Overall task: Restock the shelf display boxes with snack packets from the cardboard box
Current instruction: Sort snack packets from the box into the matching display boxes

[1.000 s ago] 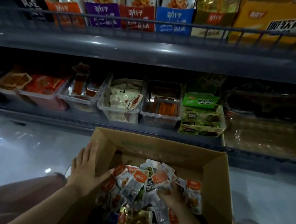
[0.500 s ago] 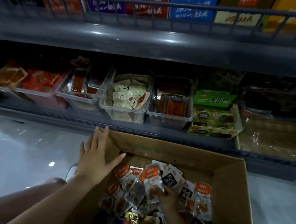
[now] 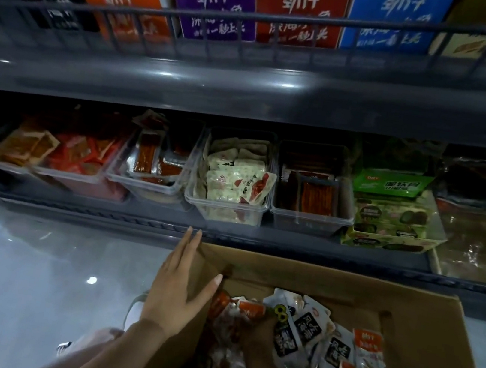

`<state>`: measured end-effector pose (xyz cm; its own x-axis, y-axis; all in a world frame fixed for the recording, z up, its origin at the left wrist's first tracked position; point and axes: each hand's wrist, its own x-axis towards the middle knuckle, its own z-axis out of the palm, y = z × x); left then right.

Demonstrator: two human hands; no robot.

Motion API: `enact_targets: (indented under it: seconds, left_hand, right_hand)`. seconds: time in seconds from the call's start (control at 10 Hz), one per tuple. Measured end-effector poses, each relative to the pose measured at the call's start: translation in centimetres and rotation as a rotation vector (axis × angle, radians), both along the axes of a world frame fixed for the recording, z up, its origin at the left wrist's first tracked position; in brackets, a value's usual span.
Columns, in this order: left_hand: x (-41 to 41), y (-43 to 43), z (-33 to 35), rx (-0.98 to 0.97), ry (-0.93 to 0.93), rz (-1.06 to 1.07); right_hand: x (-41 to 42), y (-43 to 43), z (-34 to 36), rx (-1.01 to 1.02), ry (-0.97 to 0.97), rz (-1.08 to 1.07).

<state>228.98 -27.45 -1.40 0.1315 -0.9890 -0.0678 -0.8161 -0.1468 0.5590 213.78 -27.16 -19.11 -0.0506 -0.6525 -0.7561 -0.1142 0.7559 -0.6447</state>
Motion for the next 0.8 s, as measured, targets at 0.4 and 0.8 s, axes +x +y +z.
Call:
enact_targets:
  seconds: [0.4,0.8]
  left_hand:
    - [0.1,-0.3,-0.1,0.023,0.123,0.02]
    - [0.2,-0.5,0.6,0.18,-0.02,-0.025]
  right_hand:
    - [-0.2,-1.8,-1.1,-0.022,0.198,0.38]
    - [-7.4,-1.7,6.0,-0.044,0.041,0.365]
